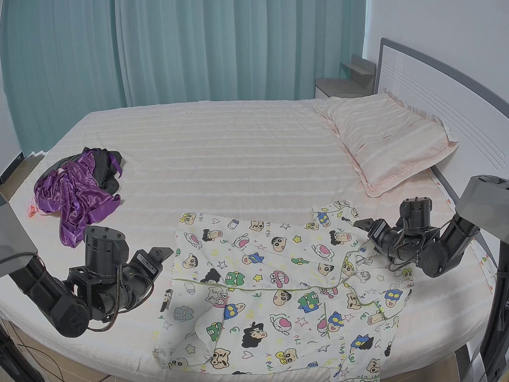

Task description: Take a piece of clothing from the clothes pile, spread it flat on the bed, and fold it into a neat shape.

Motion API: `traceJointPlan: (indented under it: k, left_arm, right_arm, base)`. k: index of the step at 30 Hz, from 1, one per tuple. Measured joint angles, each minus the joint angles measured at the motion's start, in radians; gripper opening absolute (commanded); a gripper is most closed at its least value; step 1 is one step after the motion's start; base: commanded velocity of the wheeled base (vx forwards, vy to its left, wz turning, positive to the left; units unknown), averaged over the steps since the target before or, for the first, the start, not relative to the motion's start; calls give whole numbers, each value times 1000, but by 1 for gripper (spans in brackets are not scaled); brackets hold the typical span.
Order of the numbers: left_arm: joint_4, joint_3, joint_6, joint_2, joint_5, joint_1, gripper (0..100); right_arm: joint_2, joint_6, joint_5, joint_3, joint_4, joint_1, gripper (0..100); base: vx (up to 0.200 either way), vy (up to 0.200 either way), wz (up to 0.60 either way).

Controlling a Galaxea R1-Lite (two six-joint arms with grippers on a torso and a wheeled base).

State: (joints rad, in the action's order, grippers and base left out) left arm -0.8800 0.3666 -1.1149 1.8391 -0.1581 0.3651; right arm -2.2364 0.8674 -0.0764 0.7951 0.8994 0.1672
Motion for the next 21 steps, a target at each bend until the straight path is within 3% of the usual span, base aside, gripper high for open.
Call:
traceJointPlan:
  k: [14, 21]
  left_arm:
    - [0, 3, 0, 12, -1, 0, 100]
    - [0, 3, 0, 18, -1, -1, 100]
  right_arm:
    - [-198, 1, 3, 284, -149, -67, 100]
    - [-229, 4, 9, 321, -175, -73, 100]
  base:
    - [0, 0, 0]
    - [0, 0, 0]
